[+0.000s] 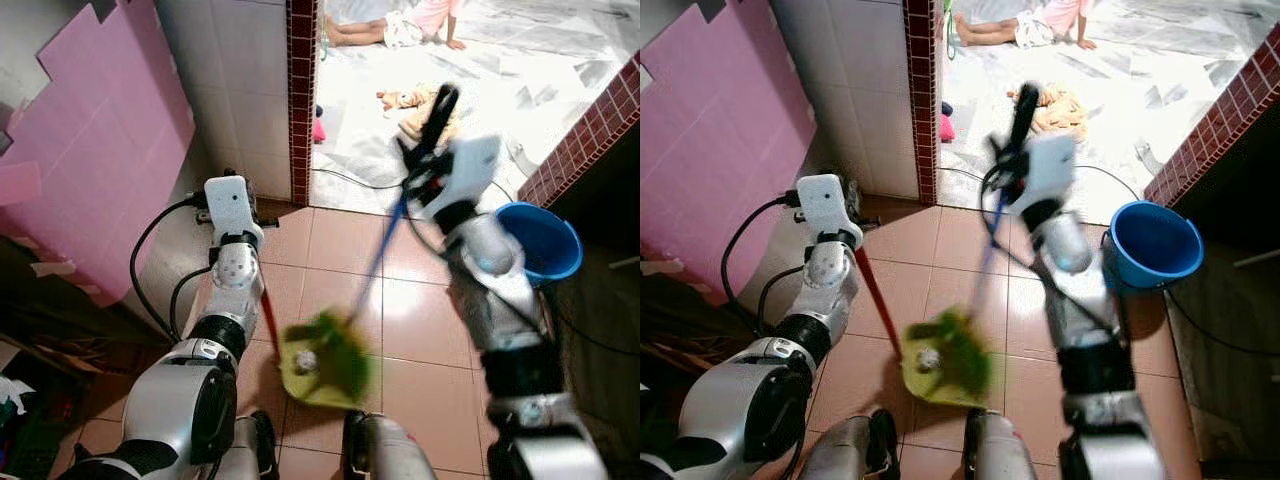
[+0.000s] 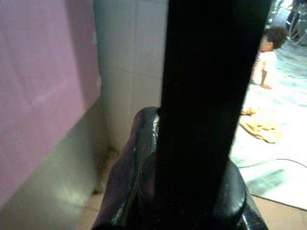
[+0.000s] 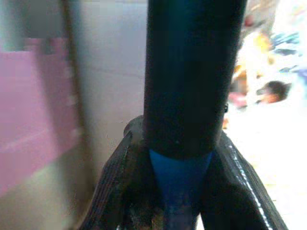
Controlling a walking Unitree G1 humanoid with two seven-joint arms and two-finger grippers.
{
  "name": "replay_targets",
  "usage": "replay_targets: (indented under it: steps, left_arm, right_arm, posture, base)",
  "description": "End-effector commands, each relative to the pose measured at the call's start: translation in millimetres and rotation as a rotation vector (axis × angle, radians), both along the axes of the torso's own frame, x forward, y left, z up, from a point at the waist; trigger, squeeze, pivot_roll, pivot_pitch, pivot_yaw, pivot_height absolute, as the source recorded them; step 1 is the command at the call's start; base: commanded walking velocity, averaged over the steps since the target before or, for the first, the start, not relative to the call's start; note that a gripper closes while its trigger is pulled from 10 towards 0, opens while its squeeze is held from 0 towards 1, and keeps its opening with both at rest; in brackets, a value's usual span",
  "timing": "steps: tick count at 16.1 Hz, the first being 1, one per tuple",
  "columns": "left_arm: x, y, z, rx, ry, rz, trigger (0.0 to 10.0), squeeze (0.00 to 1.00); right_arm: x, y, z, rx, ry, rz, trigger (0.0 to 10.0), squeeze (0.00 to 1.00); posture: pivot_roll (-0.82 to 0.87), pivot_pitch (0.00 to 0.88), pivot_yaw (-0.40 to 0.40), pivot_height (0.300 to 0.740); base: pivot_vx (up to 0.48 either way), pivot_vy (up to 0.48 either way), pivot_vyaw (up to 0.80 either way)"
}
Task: Sweep floor
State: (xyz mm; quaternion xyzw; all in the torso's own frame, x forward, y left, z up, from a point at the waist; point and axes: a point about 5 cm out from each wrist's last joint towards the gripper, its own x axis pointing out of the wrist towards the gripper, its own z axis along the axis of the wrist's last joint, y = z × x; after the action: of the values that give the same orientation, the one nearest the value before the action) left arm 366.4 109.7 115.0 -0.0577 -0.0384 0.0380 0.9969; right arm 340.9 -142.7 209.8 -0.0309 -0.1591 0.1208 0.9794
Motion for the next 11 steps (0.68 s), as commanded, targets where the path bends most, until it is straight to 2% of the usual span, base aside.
replay_targets:
  steps: [1, 3, 5, 6, 7, 9, 11]
  left_arm:
    - [2.9, -4.5, 5, -0.011, -0.006, -0.018, 10.0, 0.0]
    - [7.4, 0.9, 13, 0.013, -0.023, 0.0, 10.0, 0.0]
    - [8.5, 6.1, 15, -0.027, -0.028, 0.009, 10.0, 0.0]
    - [9.3, 9.2, 19, 0.006, -0.054, -0.013, 10.0, 0.0]
    - [10.0, 11.4, 22, -0.011, -0.075, -0.012, 10.0, 0.0]
    - [11.8, 16.4, 33, 0.025, -0.136, -0.027, 10.0, 0.0]
    - [11.0, 23.1, 47, 0.058, -0.231, -0.04, 10.0, 0.0]
  right_arm:
    - [1.5, -10.3, 14, 0.014, -0.078, -0.06, 10.0, 0.0]
    - [9.1, -24.4, 10, 0.022, -0.069, -0.155, 10.0, 0.0]
    - [12.8, -27.1, 8, 0.037, -0.064, -0.182, 10.0, 0.0]
    - [14.9, -25.2, 7, 0.015, -0.08, -0.191, 10.0, 0.0]
    - [16.0, -25.4, 5, 0.01, -0.073, -0.209, 10.0, 0.0]
    - [15.3, -33.3, -3, -0.07, -0.061, -0.316, 10.0, 0.0]
    - [12.7, -38.8, -20, -0.065, -0.008, -0.364, 10.0, 0.0]
  posture:
    - [-0.16, 0.128, -0.006, 0.74]
    - [-0.12, 0.105, -0.007, 0.74]
    - [-0.11, 0.087, -0.003, 0.74]
    - [-0.11, 0.076, 0.0, 0.74]
    - [-0.1, 0.065, 0.003, 0.74]
    - [-0.09, 0.043, 0.009, 0.74]
    - [-0.08, 0.027, 0.015, 0.74]
  base:
    - [0.0, 0.0, 0.0]
    - [0.0, 0.0, 0.0]
    - [0.0, 0.0, 0.0]
    - [0.0, 0.0, 0.0]
    - [0.0, 0.0, 0.0]
    - [0.0, 0.0, 0.0]
    - [0.0, 0.0, 0.0]
